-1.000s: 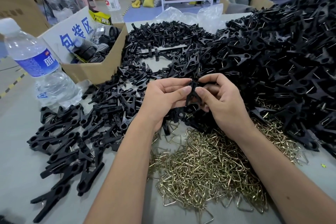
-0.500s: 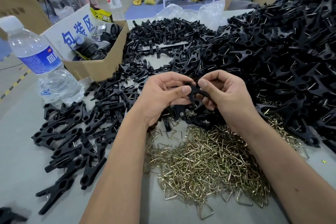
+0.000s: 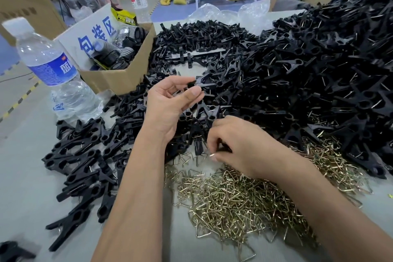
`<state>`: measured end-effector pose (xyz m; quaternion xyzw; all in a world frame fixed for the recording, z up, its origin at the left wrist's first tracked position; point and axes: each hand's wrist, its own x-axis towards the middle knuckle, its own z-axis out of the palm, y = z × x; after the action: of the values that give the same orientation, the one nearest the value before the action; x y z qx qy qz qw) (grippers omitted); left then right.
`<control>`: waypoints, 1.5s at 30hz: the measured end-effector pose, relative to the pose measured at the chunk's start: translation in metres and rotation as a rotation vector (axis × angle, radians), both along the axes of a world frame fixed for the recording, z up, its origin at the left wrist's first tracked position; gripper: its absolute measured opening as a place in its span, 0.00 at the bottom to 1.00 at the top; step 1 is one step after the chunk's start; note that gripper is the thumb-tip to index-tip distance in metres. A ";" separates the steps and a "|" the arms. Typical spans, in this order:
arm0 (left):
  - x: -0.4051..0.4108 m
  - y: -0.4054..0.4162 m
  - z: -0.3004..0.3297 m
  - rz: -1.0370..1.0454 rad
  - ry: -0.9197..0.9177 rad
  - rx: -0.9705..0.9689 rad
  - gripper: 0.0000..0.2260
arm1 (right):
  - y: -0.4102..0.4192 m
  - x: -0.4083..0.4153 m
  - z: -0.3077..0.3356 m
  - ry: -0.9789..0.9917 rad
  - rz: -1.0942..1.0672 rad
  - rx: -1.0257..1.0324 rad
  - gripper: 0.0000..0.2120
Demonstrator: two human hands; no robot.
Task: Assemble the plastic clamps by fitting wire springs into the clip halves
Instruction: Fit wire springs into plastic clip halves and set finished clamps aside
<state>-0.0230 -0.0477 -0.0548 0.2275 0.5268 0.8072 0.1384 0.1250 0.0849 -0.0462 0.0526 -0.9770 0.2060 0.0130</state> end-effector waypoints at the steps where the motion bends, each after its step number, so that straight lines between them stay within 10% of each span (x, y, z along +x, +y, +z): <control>1: -0.001 0.001 0.000 0.003 -0.002 -0.004 0.14 | 0.003 0.001 0.001 0.028 -0.017 -0.078 0.09; 6: -0.003 0.001 0.000 0.025 -0.012 0.012 0.13 | 0.017 0.004 0.006 0.123 -0.073 -0.465 0.04; 21: -0.005 -0.002 -0.003 0.028 -0.011 0.010 0.11 | -0.021 -0.006 -0.008 0.048 0.240 0.181 0.03; 34: 0.001 0.008 -0.008 -0.031 0.066 -0.074 0.11 | 0.039 -0.009 -0.018 0.452 -0.499 -1.071 0.10; 45: 0.012 0.014 -0.007 -0.130 0.183 -0.192 0.11 | 0.035 -0.010 -0.022 0.541 -0.449 -1.090 0.03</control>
<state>-0.0107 -0.0333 -0.0616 0.3194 0.5962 0.7183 0.1627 0.1147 0.1201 -0.0683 -0.1169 -0.6819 0.6441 0.3263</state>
